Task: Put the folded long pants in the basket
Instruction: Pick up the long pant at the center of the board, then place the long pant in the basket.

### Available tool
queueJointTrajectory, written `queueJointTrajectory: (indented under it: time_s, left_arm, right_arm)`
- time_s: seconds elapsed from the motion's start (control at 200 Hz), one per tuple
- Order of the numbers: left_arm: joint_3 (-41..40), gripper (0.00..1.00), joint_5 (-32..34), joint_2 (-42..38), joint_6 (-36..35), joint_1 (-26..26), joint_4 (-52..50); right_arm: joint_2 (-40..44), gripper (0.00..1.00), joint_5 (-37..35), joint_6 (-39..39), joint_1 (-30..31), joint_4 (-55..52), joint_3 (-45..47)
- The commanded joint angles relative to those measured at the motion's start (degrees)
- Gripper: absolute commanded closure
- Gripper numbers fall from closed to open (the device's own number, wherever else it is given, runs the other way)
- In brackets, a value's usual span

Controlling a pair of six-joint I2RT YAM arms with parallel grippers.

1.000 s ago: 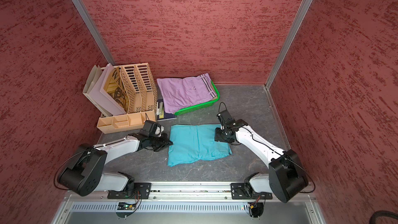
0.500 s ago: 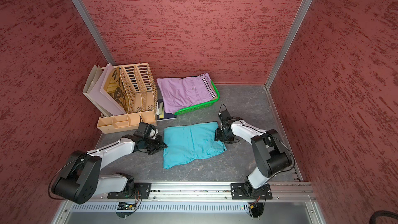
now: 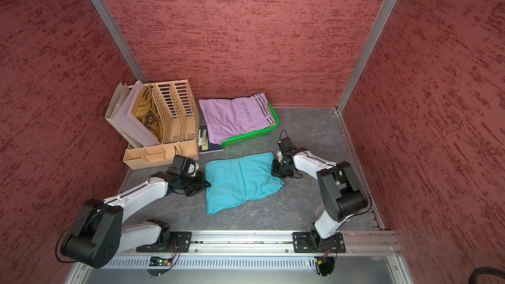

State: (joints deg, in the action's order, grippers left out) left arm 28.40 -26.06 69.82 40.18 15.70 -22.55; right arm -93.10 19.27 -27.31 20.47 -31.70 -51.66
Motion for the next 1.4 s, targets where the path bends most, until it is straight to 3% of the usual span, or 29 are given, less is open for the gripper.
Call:
queueJointTrajectory:
  time_s: [0.0, 0.285, 0.466, 0.631, 0.826, 1.127, 1.252, 1.397]
  left_arm:
    - [2.97, 1.0, -1.18, -3.1, 0.02, -0.24, -4.36]
    - [10.62, 1.0, -4.54, -11.44, -0.01, 0.29, -18.07]
    - [17.34, 1.0, -12.2, -14.24, -0.9, 0.55, -22.5]
    - [28.04, 1.0, -11.66, -15.84, -2.01, 0.47, -25.82]
    - [40.26, 1.0, -6.9, -7.23, -3.4, -1.31, -24.61]
    - [59.3, 1.0, -4.7, 15.12, -5.66, -4.83, -19.94]
    - [63.12, 1.0, -4.04, 20.69, -6.15, -6.67, -17.98]
    - [67.65, 1.0, -4.84, 26.84, -7.15, -8.4, -17.49]
  right_arm:
    - [4.49, 1.0, 1.4, 0.14, 0.18, -2.6, 0.72]
    - [16.35, 1.0, 1.42, 2.8, 0.26, -13.59, -2.88]
    - [20.59, 1.0, -1.04, 4.36, 0.2, -20.87, -10.64]
    - [20.16, 1.0, -3.59, 4.9, 0.0, -23.76, -21.49]
    - [10.08, 1.0, -4.89, 3.96, -1.16, -22.22, -37.12]
    - [-17.12, 1.0, -4.24, 3.59, -4.26, -20.85, -66.37]
    - [-28.18, 1.0, -2.96, 4.37, -5.11, -25.06, -81.09]
    - [-35.92, 1.0, 1.0, 2.21, -6.25, -23.48, -90.26]
